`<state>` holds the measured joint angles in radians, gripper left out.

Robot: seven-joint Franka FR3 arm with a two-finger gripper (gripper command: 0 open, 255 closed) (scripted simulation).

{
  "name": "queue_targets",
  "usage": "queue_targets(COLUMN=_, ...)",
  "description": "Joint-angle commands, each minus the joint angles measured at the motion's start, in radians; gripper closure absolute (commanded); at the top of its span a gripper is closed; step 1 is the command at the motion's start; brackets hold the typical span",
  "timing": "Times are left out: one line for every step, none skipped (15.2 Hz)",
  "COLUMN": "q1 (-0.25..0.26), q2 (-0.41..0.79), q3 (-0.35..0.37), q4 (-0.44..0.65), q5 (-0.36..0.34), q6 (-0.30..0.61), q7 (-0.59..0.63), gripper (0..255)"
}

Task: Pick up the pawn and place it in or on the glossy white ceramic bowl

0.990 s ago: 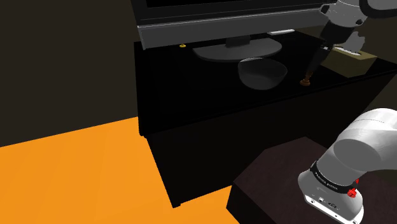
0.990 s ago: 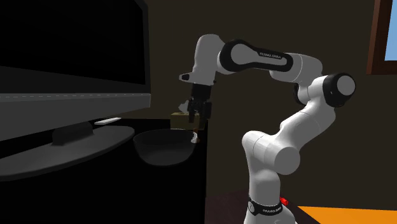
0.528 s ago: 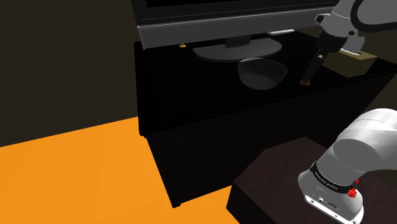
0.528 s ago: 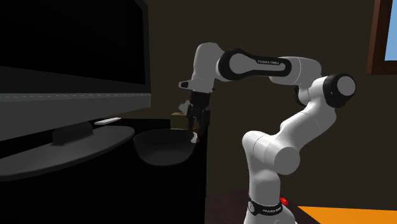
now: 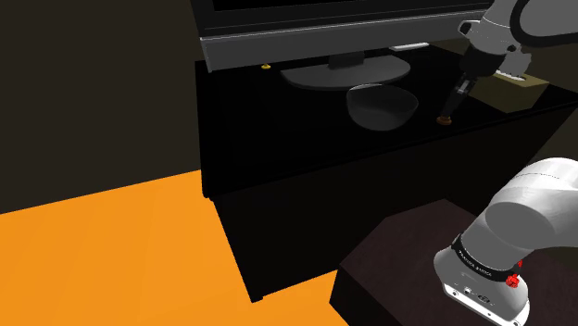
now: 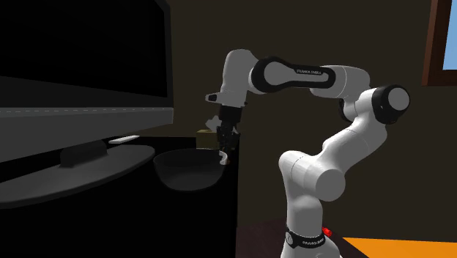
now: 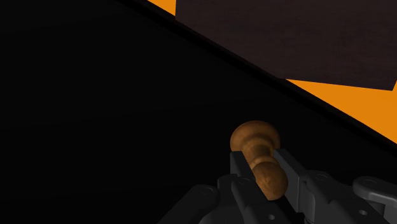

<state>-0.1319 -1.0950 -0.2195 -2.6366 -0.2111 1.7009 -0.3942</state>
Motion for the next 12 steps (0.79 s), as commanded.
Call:
queue_targets(q1=0.0, q2=0.0, q3=0.0, q4=0.0, q5=0.0, q6=0.0, q7=0.0, gripper=255)
queue_targets(q1=0.0, q2=0.0, q3=0.0, q4=0.0, q5=0.0, q6=0.0, q7=0.0, gripper=255)
queue_targets(q1=0.0, q2=0.0, q3=0.0, q4=0.0, q5=0.0, q6=0.0, q7=0.0, gripper=255)
queue_targets(q1=0.0, q2=0.0, q3=0.0, q4=0.0, q5=0.0, q6=0.0, q7=0.0, gripper=255)
queue_targets(q1=0.0, q2=0.0, q3=0.0, q4=0.0, q5=0.0, q6=0.0, q7=0.0, gripper=255)
queue_targets(q1=0.0, q2=0.0, q3=0.0, q4=0.0, q5=0.0, q6=0.0, q7=0.0, gripper=255)
queue_targets(q1=0.0, q2=0.0, q3=0.0, q4=0.0, q5=0.0, q6=0.0, q7=0.0, gripper=255)
queue_targets(q1=0.002, q2=0.004, q3=0.002, q4=0.015, q5=0.003, q6=-0.011, q7=0.0, gripper=255)
queue_targets(q1=0.003, q2=0.009, q3=0.005, q4=0.03, q5=0.005, q6=-0.022, q7=-0.001, gripper=255)
queue_targets(q1=0.004, q2=0.013, q3=0.007, q4=0.046, q5=0.007, q6=-0.032, q7=-0.001, gripper=255)
queue_targets(q1=0.006, q2=0.018, q3=0.009, q4=0.061, q5=0.01, q6=-0.043, q7=-0.002, gripper=255)
queue_targets(q1=0.007, q2=0.023, q3=0.011, q4=0.077, q5=0.012, q6=-0.054, q7=-0.002, gripper=255)
